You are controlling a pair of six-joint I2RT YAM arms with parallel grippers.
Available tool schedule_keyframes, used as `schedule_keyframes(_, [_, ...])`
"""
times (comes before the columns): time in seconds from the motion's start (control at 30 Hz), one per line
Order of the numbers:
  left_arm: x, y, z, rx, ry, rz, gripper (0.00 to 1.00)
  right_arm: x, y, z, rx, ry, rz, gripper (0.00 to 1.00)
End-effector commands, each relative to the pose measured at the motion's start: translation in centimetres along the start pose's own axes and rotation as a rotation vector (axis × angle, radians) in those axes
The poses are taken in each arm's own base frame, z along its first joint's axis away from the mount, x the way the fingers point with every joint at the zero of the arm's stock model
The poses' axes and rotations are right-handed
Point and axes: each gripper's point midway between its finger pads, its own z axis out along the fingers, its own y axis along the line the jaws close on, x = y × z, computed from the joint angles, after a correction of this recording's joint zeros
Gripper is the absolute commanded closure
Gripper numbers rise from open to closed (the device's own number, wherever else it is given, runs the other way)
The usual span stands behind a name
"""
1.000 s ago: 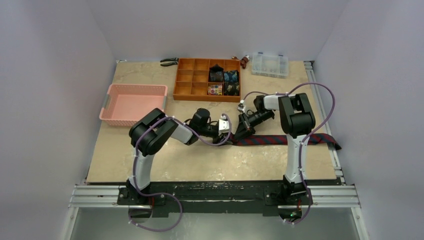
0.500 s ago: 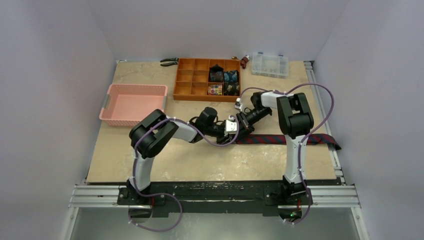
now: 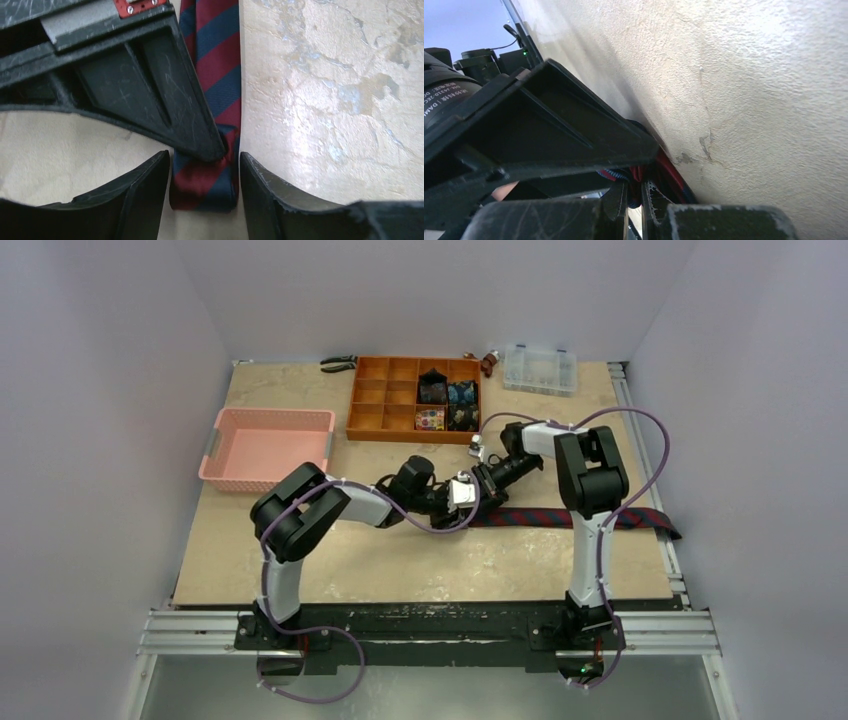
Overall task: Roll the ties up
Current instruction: Roll the tie at the center of the board.
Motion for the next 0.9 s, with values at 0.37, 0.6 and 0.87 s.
schedule_keyframes(0.37, [4.4, -1.5, 0.3, 0.015, -0.072, -0.185, 0.52, 0.3, -9.2, 0.7, 0.396, 0.091, -0.148, 1.00])
schedule_keyframes(0.6, [4.9, -0.5, -1.7, -0.040, 0.092, -0.120, 0.85, -2.3, -6.3, 0.8, 0.299, 0.071, -0.189, 0.83])
schedule_keyframes(0.87, [8.6, -1.6, -4.6, -0.046, 0.382, -0.205, 1.00, -1.8, 0.8, -3.6, 0.132, -0.074, -0.166, 0.46])
